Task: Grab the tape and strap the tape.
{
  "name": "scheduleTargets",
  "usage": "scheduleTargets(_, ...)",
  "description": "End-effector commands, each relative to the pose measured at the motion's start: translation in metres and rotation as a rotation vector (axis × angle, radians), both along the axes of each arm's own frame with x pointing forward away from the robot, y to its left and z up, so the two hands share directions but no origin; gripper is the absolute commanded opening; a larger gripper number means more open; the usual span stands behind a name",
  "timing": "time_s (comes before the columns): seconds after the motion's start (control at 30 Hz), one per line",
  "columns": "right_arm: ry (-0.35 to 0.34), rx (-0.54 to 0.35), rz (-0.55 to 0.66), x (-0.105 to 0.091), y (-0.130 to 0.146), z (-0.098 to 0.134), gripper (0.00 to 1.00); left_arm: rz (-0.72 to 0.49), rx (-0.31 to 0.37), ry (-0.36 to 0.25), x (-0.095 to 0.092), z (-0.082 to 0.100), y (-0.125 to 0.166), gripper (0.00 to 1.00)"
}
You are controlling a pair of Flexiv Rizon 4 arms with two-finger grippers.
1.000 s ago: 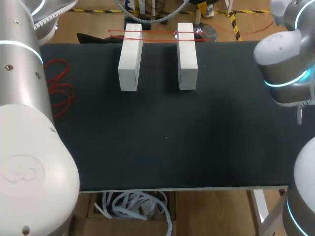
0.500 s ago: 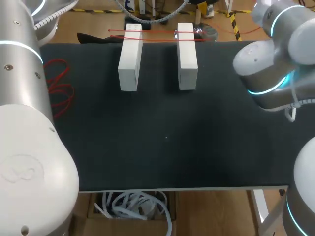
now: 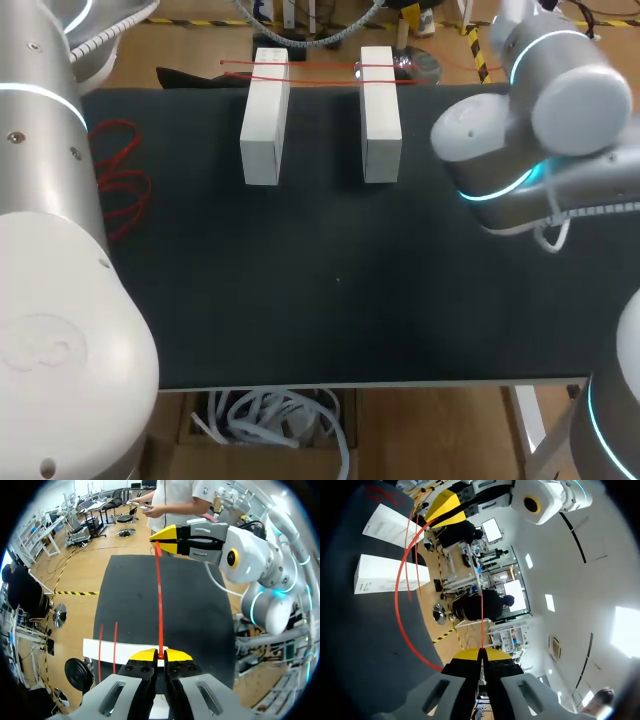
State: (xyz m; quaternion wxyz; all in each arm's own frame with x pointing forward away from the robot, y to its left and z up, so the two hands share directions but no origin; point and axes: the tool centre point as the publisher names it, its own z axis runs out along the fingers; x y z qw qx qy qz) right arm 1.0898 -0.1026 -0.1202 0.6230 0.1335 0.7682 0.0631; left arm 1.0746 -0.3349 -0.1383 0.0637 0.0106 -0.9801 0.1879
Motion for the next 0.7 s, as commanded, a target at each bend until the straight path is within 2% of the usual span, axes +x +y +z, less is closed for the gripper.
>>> scheduleTargets(0.03,-0.020,-0.044,-0.161,0.003,0.008,-0.005,0.00,0.000,0.005,0.003,0.001,0.001,-0.001,0.00)
scheduleTargets(0.33,-0.015,-0.049,-0.194,0.002,0.023,-0.009,0.00,0.000,0.005,0.003,0.001,0.001,-0.001,0.00)
scheduleTargets(0.7,-0.030,-0.064,-0.130,-0.002,0.062,-0.006,0.00,0.000,0.005,0.003,0.001,0.001,-0.001,0.00)
